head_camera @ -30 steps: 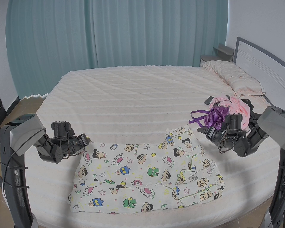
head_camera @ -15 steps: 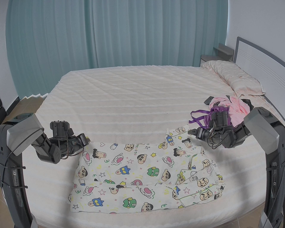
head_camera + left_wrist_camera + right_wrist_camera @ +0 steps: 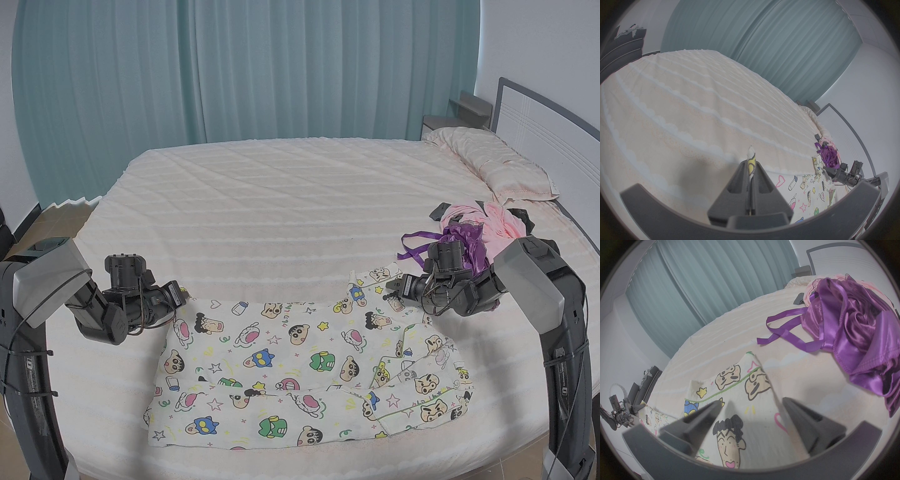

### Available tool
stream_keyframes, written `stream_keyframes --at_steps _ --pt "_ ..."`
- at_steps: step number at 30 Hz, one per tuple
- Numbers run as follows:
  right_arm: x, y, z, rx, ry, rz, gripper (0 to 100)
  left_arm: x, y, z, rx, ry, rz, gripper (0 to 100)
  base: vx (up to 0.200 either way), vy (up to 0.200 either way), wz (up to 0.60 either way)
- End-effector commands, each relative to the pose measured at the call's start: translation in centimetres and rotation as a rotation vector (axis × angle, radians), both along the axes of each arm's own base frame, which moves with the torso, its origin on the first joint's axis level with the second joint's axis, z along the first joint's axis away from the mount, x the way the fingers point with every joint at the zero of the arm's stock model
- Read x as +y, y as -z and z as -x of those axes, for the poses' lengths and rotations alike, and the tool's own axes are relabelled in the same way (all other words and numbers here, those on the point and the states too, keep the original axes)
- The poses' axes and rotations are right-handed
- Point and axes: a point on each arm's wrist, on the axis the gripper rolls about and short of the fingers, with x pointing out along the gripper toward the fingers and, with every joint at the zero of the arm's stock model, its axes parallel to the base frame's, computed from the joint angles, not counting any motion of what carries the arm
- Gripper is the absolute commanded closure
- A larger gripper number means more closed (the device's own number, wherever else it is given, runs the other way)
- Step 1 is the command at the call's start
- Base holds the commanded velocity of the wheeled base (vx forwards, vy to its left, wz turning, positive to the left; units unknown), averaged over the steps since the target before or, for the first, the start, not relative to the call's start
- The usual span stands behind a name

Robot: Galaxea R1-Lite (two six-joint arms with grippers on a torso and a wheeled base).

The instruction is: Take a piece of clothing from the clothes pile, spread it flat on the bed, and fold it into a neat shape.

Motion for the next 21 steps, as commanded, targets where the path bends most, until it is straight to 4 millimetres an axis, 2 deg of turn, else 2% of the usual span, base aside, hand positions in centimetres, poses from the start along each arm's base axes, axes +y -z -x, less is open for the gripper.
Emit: stream_keyframes --at_steps 1,11,15,21 --pt "0.5 0.2 0.1 0.001 -0.011 0.000 100 0.0 0.0 0.0 -0.001 0.000 0.001 100 0.000 0.000 0.00" --pt "0.2 -0.9 0.5 -0.038 0.000 -0.010 100 0.0 -0.1 0.0 -0.006 -0.002 -0.009 100 0.000 0.000 0.00" --pt "0.0 -1.6 1.1 -0.099 0.000 -0.019 100 0.4 -1.3 0.0 -0.032 -0.033 -0.021 100 0.000 0.000 0.00" --pt "-0.2 -1.6 1.5 -0.118 0.002 -0.024 100 0.3 -2.2 0.0 -0.057 -0.032 -0.023 100 0.000 0.000 0.00"
